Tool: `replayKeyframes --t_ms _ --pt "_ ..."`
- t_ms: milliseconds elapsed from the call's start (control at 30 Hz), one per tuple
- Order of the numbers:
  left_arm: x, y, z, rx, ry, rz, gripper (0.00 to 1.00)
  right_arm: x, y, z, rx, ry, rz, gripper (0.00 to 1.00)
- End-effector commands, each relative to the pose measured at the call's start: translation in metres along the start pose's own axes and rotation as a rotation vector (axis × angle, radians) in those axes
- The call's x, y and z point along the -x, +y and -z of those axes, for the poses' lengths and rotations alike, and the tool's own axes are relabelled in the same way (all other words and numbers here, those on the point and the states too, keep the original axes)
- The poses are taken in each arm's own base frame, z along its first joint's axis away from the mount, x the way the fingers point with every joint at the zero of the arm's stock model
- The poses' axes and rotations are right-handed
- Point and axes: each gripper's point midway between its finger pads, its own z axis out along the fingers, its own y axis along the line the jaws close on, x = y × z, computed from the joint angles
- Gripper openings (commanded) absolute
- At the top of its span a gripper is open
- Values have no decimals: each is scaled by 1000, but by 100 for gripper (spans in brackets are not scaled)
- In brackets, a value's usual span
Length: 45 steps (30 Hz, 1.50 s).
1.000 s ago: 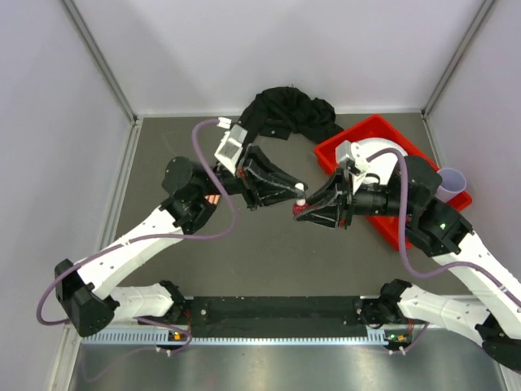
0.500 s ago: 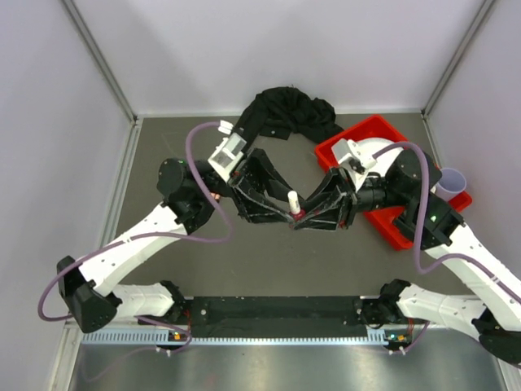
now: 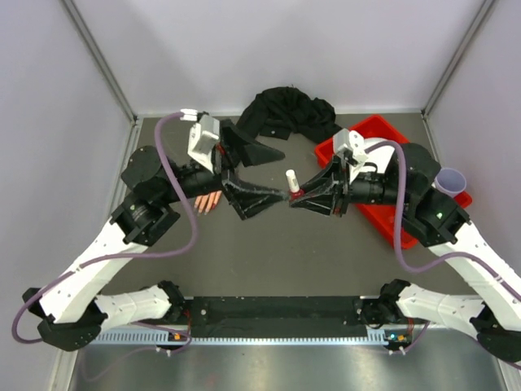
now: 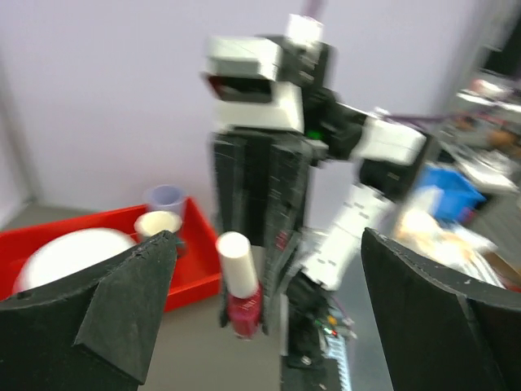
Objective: Paint the nails
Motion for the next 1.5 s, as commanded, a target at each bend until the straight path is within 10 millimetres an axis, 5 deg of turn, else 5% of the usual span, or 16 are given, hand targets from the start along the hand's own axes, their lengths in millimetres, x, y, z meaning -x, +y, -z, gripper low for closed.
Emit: replayKeyframes --t_ms 0,333,733,1300,1467 --pt "9 60 20 406 2 17 98 13 -20 2 -119 -10 34 0" --pt "17 72 -2 435 74 135 70 4 -42 -4 -250 57 14 0" --pt "4 78 2 500 108 239 62 6 -59 2 -384 56 19 0" --pt "-22 86 -6 486 198 263 42 10 -56 -1 -380 39 31 0" --pt "-26 81 -8 449 219 261 23 12 -55 0 -382 32 33 0"
